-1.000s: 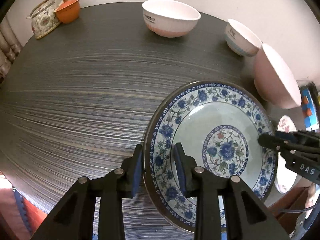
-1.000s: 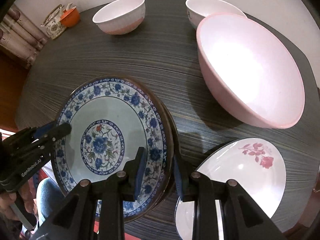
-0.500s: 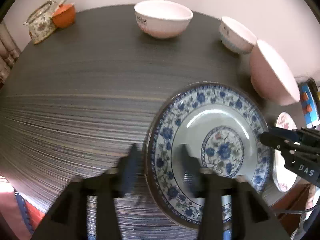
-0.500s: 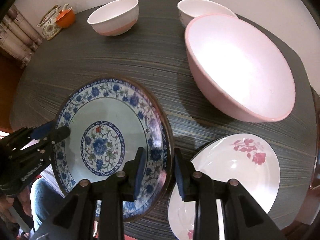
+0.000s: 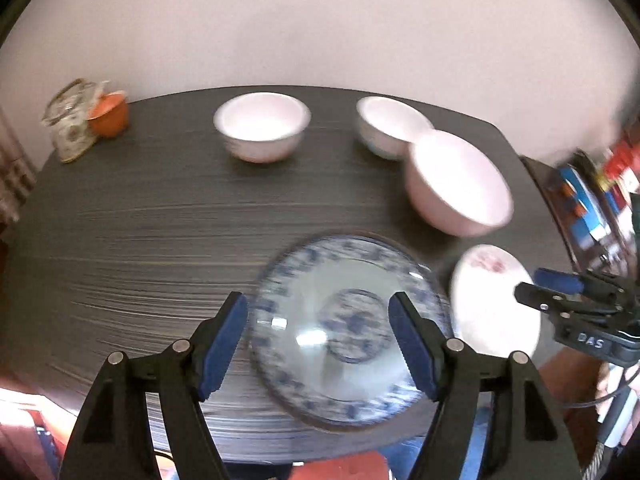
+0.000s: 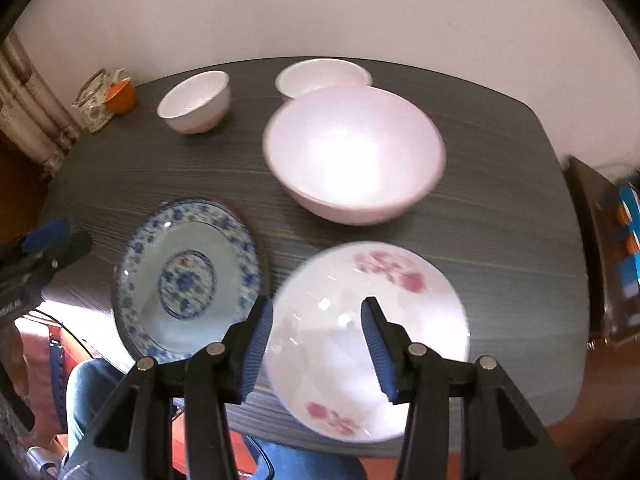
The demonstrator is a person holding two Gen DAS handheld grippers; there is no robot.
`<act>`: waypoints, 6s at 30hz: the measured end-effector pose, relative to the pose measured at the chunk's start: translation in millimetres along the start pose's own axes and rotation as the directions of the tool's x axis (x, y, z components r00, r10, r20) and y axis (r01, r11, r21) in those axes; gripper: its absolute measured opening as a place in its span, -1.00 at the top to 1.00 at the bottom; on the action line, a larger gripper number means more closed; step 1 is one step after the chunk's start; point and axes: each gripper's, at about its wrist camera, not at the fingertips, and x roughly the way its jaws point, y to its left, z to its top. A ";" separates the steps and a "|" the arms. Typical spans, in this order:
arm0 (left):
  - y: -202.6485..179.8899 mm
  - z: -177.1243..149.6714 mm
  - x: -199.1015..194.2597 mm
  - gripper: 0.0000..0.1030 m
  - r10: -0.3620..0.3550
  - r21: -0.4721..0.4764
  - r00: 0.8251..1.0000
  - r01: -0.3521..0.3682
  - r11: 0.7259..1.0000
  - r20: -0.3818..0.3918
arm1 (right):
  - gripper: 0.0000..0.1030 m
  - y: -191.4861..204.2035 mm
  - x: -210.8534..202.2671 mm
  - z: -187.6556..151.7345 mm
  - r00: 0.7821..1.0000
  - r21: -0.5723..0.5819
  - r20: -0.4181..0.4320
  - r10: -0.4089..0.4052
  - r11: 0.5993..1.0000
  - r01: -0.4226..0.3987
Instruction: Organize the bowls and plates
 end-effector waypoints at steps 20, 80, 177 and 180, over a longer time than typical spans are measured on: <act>-110.0 -36.6 55.2 -0.30 -0.089 -0.004 0.977 0.090 0.996 -0.195 | 0.09 -97.7 37.2 -18.3 0.996 0.126 -0.072 -0.055 0.990 0.064; -193.4 -44.0 107.8 0.62 0.044 -0.023 0.989 -0.048 0.999 -0.139 | 0.64 -134.3 59.1 -18.4 0.999 0.094 -0.046 0.020 0.995 -0.015; 39.1 -51.1 -13.7 -0.43 0.128 -0.207 0.992 -0.123 0.971 0.009 | 0.27 47.9 16.5 -37.7 0.991 0.021 0.063 0.121 0.992 -0.122; 40.6 -67.4 -10.3 -0.49 0.125 -0.211 0.992 -0.125 0.969 -0.016 | 0.27 51.8 15.2 -56.3 0.988 0.025 0.048 0.144 0.989 -0.145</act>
